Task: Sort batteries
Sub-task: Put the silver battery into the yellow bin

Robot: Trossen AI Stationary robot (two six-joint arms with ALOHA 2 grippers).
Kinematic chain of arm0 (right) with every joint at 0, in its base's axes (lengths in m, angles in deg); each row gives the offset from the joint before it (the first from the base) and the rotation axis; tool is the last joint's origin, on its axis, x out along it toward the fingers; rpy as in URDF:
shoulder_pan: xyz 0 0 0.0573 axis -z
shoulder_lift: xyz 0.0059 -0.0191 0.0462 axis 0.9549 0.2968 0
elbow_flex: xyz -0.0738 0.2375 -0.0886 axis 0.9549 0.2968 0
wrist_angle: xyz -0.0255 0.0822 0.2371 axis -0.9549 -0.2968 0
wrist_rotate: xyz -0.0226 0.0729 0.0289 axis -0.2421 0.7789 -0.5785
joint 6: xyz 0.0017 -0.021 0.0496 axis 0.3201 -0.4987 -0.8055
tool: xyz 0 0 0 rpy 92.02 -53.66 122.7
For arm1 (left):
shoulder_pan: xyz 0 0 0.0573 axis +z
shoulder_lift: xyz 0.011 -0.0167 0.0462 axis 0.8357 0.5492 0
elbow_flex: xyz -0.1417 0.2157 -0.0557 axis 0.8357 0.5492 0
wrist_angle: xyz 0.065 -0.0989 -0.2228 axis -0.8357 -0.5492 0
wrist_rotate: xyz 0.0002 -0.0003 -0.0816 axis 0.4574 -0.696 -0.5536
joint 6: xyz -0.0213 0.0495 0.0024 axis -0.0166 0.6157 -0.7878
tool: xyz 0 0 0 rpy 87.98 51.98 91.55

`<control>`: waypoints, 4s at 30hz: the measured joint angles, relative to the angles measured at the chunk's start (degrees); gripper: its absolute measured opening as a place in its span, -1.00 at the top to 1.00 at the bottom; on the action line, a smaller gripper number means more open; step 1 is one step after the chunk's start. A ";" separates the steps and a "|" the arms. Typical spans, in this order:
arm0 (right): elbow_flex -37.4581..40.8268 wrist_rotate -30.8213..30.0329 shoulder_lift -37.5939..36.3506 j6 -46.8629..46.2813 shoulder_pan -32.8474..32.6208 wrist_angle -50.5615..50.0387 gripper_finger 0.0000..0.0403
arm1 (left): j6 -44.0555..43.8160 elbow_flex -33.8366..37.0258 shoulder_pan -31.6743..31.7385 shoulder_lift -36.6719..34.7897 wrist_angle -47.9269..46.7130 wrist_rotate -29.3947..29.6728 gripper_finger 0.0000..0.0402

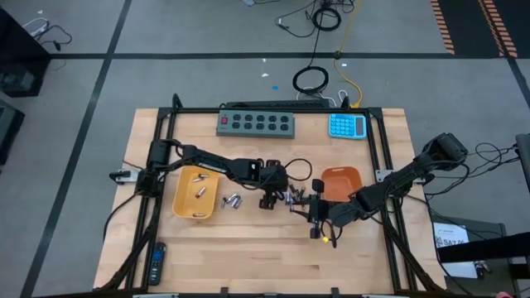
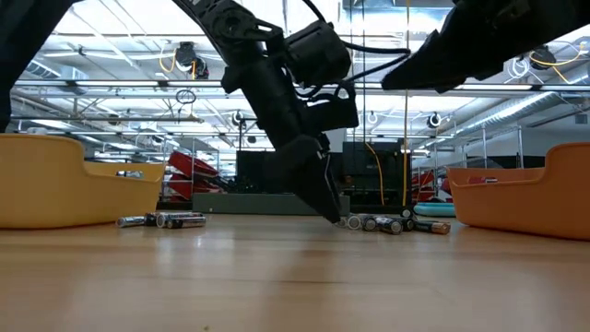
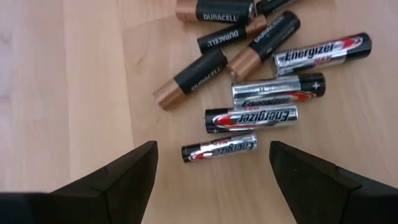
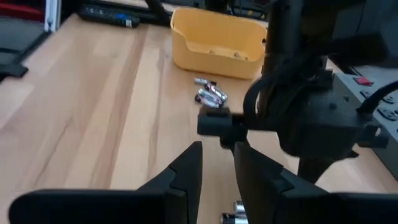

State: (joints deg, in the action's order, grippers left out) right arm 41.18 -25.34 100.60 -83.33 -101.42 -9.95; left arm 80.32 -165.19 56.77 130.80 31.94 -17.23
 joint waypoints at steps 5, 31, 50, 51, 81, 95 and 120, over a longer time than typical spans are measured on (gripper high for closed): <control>0.00 -0.02 0.00 -0.52 -0.02 -0.11 0.58 | -0.01 0.00 -0.21 0.13 -1.24 -0.07 -0.58; -7.07 0.07 0.22 -8.68 1.24 -2.50 0.58 | -4.96 0.00 -0.63 0.09 -3.59 0.71 -0.58; -16.55 -15.83 -9.08 -11.56 -8.37 -28.30 0.58 | -10.97 -0.02 -3.10 -0.09 -6.95 4.02 -0.58; -16.55 -17.18 -9.20 -11.86 -9.24 -28.67 0.58 | -11.48 -0.02 -3.15 -0.09 -6.97 4.21 -0.58; -16.51 -21.18 -21.20 -12.76 -9.51 -39.81 0.58 | -12.47 0.11 -2.94 0.17 2.03 13.60 -0.58; -17.37 -27.13 -15.85 -17.00 -14.23 -43.50 0.58 | -11.03 0.09 -2.57 0.17 -3.29 16.59 -0.58; -17.79 -36.14 -24.75 -29.91 -10.18 -65.00 0.58 | -13.74 -3.52 -2.41 -0.74 -6.94 10.83 -0.58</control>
State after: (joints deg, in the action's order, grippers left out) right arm 23.39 -61.48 75.85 -113.24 -111.61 -74.95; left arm 66.58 -168.71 54.36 130.06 25.01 -6.39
